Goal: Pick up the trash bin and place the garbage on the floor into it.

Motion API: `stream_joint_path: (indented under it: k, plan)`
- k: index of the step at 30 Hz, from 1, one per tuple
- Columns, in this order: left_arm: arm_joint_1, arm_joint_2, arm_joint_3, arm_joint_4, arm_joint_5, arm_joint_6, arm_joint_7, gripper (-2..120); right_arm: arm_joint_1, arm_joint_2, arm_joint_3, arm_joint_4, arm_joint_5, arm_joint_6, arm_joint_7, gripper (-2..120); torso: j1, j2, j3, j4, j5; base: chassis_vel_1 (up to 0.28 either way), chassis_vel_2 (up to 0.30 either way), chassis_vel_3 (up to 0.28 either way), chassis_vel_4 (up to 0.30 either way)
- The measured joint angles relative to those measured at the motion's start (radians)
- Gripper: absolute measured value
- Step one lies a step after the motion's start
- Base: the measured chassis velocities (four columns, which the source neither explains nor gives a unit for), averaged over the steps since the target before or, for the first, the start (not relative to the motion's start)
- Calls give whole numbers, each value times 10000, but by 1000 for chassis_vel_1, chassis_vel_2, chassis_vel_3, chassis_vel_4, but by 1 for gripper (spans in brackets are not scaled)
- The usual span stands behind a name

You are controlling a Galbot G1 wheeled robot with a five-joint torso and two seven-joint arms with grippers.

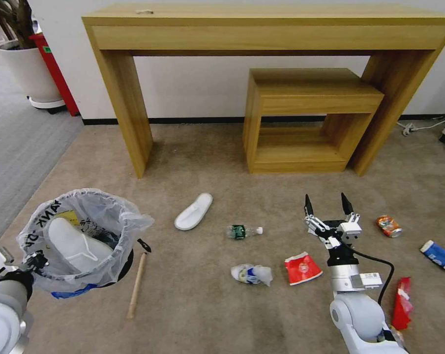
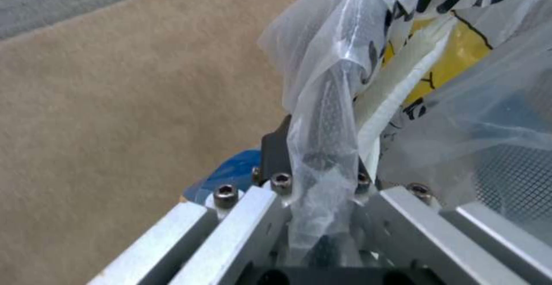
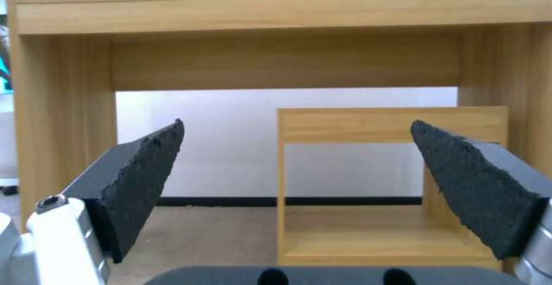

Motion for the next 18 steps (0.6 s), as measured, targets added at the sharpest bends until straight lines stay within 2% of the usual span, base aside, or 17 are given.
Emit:
stream_joint_path:
  k: [4, 6, 12, 18]
  plan:
    - [3, -10, -1, 17, 7, 0, 6, 0, 5, 12, -45, -11, -9, 0, 19, 100, 0, 1, 0, 3, 8, 271, 263, -255, -242]
    - [1, -10, -1, 32, 8, 0, 12, 0, 13, 14, -66, -11, -7, 1, 24, 100, 0, 0, 0, 1, -7, 259, 274, -253, -278]
    - [-3, 2, -4, 73, 17, -1, 26, 0, 20, 24, -168, -3, 105, 3, 141, 100, -1, 0, 0, 4, -4, 218, 224, -201, -212]
    - [24, 32, -61, 122, 21, -1, 135, 0, -4, 25, -276, 41, 107, -178, 331, 100, -1, 0, 0, 1, 5, 16, 5, -20, -9]
